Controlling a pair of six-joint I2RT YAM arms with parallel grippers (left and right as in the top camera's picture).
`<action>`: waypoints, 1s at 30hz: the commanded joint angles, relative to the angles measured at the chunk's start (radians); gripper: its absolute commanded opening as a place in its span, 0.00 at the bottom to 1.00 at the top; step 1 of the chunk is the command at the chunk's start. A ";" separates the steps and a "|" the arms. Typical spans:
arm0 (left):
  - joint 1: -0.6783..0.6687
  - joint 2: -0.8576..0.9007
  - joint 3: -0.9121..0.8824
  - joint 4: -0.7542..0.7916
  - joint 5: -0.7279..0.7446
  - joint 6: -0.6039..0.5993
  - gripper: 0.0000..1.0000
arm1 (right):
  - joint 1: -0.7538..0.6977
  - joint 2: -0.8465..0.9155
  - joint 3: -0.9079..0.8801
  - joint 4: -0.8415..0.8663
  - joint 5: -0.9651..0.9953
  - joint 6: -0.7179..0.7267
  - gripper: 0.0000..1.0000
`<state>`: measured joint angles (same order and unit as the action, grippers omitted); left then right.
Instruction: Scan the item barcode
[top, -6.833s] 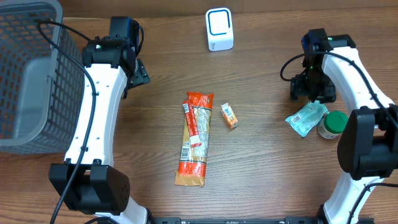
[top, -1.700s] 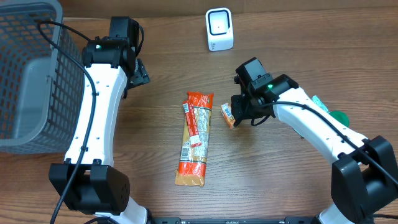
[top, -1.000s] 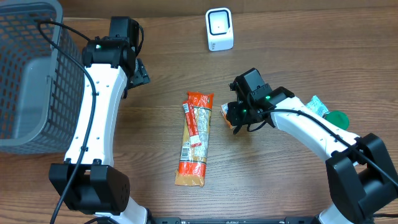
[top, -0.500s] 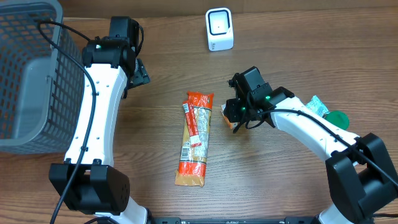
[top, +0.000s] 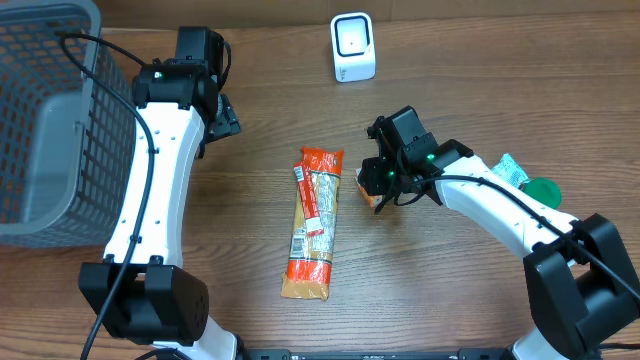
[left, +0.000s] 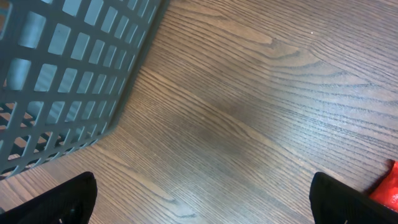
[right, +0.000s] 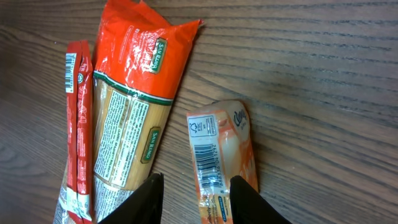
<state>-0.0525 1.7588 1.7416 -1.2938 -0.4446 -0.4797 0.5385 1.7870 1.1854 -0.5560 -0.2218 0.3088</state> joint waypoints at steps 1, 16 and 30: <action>-0.007 -0.007 0.013 0.001 0.001 -0.003 1.00 | 0.005 -0.003 -0.007 0.022 0.013 -0.010 0.37; -0.007 -0.007 0.013 0.001 0.001 -0.003 1.00 | 0.005 0.003 -0.041 0.085 0.019 -0.009 0.46; -0.007 -0.007 0.013 0.001 0.001 -0.003 0.99 | 0.006 0.005 -0.059 0.083 -0.080 0.010 0.46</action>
<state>-0.0525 1.7588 1.7416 -1.2938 -0.4442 -0.4797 0.5385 1.7878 1.1355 -0.4789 -0.2432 0.3141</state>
